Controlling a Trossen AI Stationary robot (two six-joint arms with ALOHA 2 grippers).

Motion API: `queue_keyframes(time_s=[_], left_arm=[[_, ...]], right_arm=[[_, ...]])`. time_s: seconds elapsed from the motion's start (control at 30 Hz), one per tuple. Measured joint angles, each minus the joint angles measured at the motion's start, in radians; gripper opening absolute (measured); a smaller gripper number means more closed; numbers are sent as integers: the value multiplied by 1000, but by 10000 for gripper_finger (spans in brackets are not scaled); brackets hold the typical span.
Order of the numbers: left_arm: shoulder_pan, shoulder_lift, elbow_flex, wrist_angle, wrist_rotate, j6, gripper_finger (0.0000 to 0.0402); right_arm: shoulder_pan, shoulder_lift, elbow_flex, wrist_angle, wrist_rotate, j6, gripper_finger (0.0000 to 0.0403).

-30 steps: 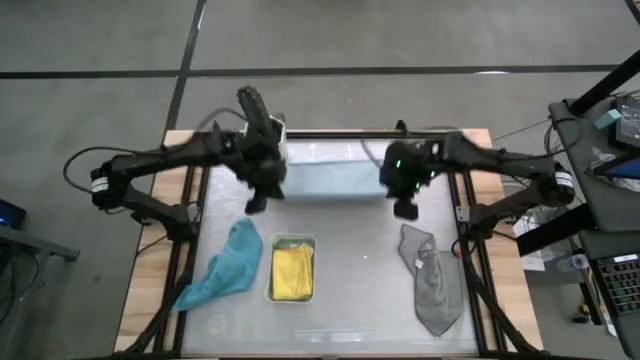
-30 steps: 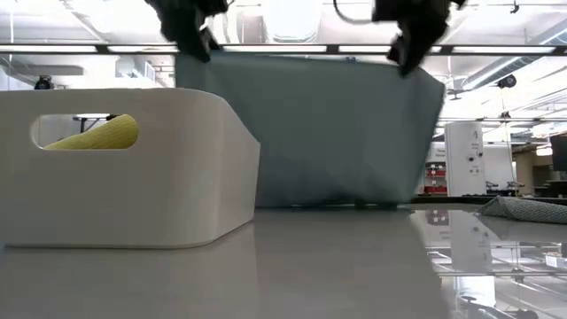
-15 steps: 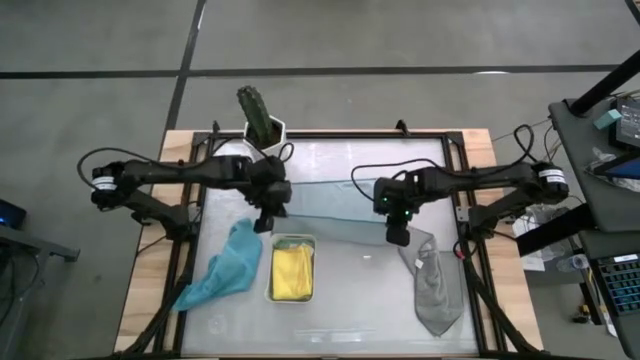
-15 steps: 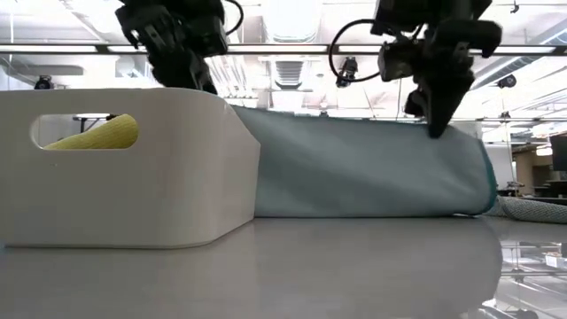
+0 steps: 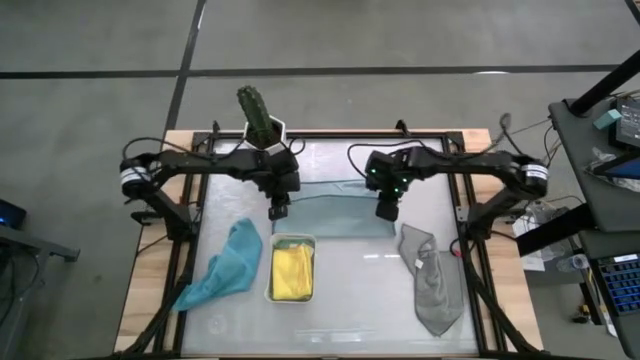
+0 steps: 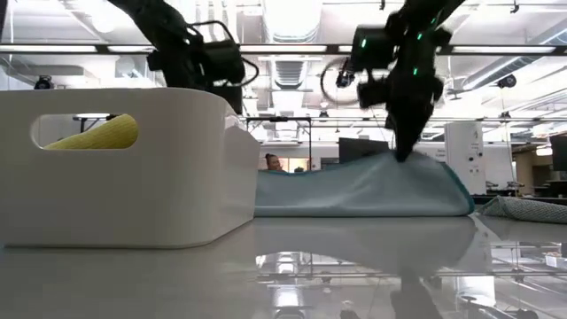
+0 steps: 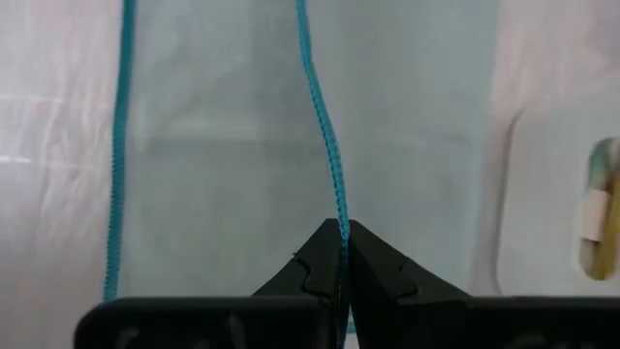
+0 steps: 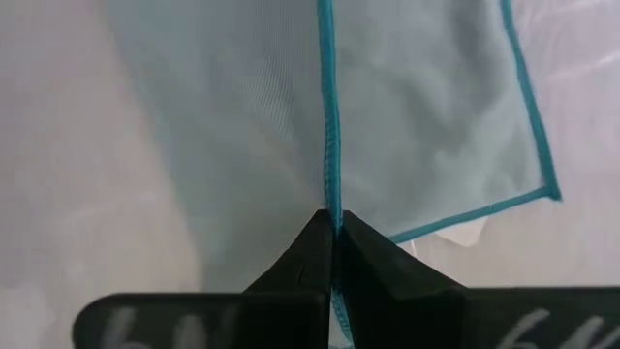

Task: Fold microfiber towels
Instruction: Fold the light blue microfiber towel

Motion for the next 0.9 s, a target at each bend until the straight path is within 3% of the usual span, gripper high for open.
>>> queue_keyframes(time_s=[0.33,0.6,0.8,0.9], left_arm=[[30,48,7,-3,0,19,0],[35,48,8,-58,-8,20,0],[60,43,22,-104,-148,22,0],[81,43,22,-91,-158,24,0]], right_arm=[[-61,196,25,-2,-1,-99,8],[-67,229,83,-5,1,-143,8],[-92,228,134,-3,25,-180,8],[-110,234,139,1,40,-197,8]])
